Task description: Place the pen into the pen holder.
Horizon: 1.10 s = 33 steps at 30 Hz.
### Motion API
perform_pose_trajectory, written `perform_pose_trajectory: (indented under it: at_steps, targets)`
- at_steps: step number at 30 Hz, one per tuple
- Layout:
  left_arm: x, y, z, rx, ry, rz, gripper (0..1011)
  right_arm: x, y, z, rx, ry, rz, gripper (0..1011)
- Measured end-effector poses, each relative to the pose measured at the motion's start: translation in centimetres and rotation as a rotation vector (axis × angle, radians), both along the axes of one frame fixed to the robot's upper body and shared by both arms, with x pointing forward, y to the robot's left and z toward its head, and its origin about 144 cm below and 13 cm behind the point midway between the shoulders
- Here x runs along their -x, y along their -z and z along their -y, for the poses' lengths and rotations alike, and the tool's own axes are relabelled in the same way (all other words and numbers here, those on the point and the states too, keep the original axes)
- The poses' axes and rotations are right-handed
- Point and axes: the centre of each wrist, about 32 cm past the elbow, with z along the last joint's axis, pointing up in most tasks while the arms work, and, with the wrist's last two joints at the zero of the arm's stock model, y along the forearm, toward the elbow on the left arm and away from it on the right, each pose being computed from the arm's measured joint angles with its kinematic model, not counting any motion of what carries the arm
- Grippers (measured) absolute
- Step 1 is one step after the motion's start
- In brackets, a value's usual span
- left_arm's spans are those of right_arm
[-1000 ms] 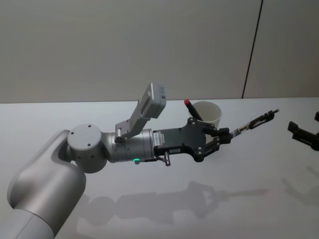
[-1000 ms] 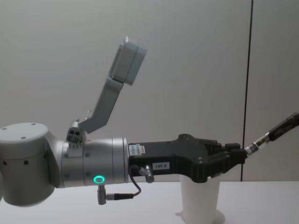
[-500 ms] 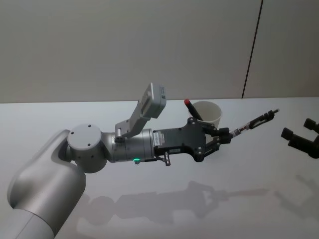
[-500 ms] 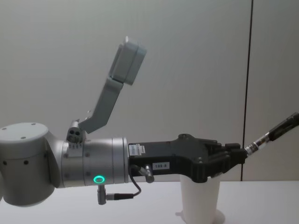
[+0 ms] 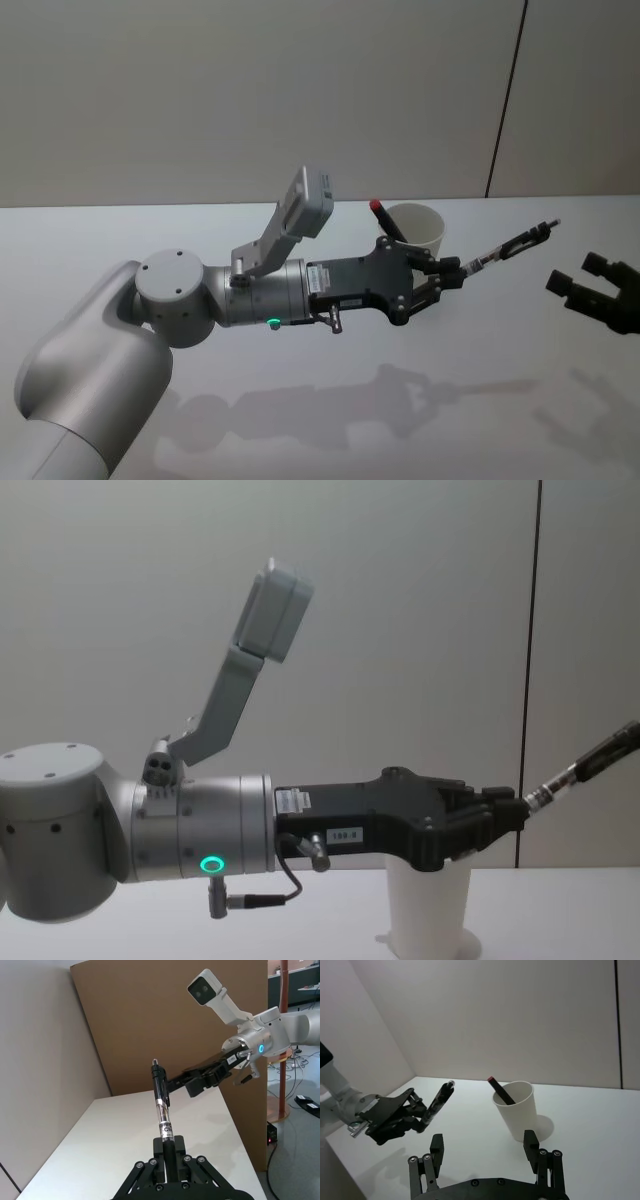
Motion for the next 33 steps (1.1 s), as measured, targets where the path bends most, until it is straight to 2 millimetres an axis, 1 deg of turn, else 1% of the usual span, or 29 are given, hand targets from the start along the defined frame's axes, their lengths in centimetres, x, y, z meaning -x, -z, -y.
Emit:
perform_pose_trajectory:
  at_steps: [11, 33]
  targets:
    - [0.0, 0.0, 0.0, 0.000, 0.000, 0.000, 136, 0.1, 0.4, -0.4, -0.074, -0.042, -0.047, 1001]
    - [0.0, 0.0, 0.0, 0.000, 0.000, 0.000, 136, -0.5, 1.6, -1.4, -0.224, -0.094, -0.120, 1001]
